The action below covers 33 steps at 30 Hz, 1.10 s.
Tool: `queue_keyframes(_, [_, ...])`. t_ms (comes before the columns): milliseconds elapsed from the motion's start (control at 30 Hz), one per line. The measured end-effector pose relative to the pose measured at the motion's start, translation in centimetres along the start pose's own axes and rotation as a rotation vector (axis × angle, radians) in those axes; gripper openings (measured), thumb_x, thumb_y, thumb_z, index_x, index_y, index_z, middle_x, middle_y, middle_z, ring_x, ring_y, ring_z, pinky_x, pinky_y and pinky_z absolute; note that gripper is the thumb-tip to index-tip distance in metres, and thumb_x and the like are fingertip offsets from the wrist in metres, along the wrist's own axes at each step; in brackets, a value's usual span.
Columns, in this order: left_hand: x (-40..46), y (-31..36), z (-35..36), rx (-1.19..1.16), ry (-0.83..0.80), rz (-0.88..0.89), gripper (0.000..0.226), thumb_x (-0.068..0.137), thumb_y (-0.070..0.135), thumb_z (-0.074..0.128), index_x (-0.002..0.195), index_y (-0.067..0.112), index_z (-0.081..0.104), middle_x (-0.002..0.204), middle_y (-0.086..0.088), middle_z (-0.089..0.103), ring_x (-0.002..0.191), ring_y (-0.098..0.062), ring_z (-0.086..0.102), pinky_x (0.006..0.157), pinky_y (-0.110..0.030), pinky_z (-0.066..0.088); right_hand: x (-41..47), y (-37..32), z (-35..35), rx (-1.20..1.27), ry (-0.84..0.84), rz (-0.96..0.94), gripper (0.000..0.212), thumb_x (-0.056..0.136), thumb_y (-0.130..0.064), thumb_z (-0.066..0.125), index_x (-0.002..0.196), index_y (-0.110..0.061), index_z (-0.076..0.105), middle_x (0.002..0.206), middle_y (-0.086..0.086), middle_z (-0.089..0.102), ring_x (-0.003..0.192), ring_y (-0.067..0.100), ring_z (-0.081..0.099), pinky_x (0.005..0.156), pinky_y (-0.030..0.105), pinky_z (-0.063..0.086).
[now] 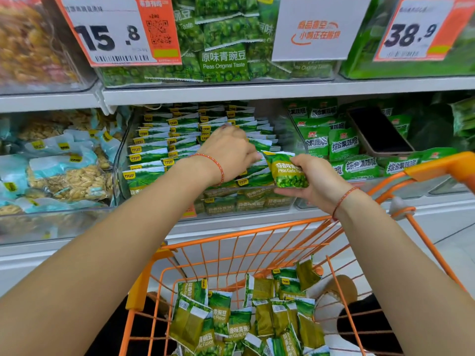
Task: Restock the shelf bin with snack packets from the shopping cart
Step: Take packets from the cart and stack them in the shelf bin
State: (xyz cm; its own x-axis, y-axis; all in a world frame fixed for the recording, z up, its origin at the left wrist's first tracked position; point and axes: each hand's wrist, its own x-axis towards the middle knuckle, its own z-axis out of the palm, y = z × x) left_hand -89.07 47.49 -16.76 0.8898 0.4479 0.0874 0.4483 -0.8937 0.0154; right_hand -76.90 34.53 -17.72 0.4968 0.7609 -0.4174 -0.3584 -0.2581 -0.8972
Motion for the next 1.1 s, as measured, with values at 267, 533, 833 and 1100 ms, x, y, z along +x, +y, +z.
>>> queue_keyframes(267, [1.5, 0.0, -0.3, 0.139, -0.012, -0.011, 0.015, 0.090, 0.032, 0.061, 0.102, 0.025, 0.067, 0.121, -0.001, 0.057, 0.122, -0.026, 0.041, 0.107, -0.039, 0.029, 0.3, 0.0, -0.9, 0.076, -0.052, 0.082, 0.035, 0.099, -0.019, 0.039, 0.127, 0.001, 0.047, 0.122, 0.025, 0.057, 0.098, 0.037, 0.065, 0.069, 0.043, 0.060])
queue_keyframes(533, [1.6, 0.1, -1.3, 0.311, -0.014, 0.016, 0.012, 0.098, 0.012, 0.043, 0.107, 0.015, 0.050, 0.093, -0.010, 0.059, 0.090, -0.026, 0.047, 0.091, -0.034, 0.031, 0.4, 0.1, -1.1, 0.099, -0.070, 0.075, 0.038, 0.099, -0.018, 0.038, 0.129, 0.002, 0.046, 0.124, 0.028, 0.056, 0.099, 0.036, 0.065, 0.066, 0.041, 0.060])
queue_keyframes(833, [2.3, -0.5, -1.2, 0.335, -0.141, 0.112, 0.024, 0.100, 0.031, 0.046, 0.115, 0.022, 0.062, 0.090, -0.005, 0.060, 0.101, -0.027, 0.049, 0.097, -0.033, 0.029, 0.5, -0.5, -1.0, 0.142, -0.076, 0.067, 0.039, 0.097, -0.017, 0.034, 0.129, 0.002, 0.048, 0.122, 0.026, 0.059, 0.101, 0.032, 0.065, 0.064, 0.035, 0.060])
queue_keyframes(1100, [2.4, -1.0, -1.3, 0.120, -0.034, 0.002, 0.022, 0.095, 0.039, 0.053, 0.098, 0.026, 0.071, 0.081, 0.006, 0.062, 0.097, -0.021, 0.057, 0.108, -0.035, 0.020, 0.4, -0.2, -1.3, 0.132, -0.120, 0.076, 0.034, 0.101, -0.019, 0.027, 0.099, -0.001, 0.056, 0.099, 0.023, 0.063, 0.092, 0.029, 0.064, 0.081, 0.038, 0.053])
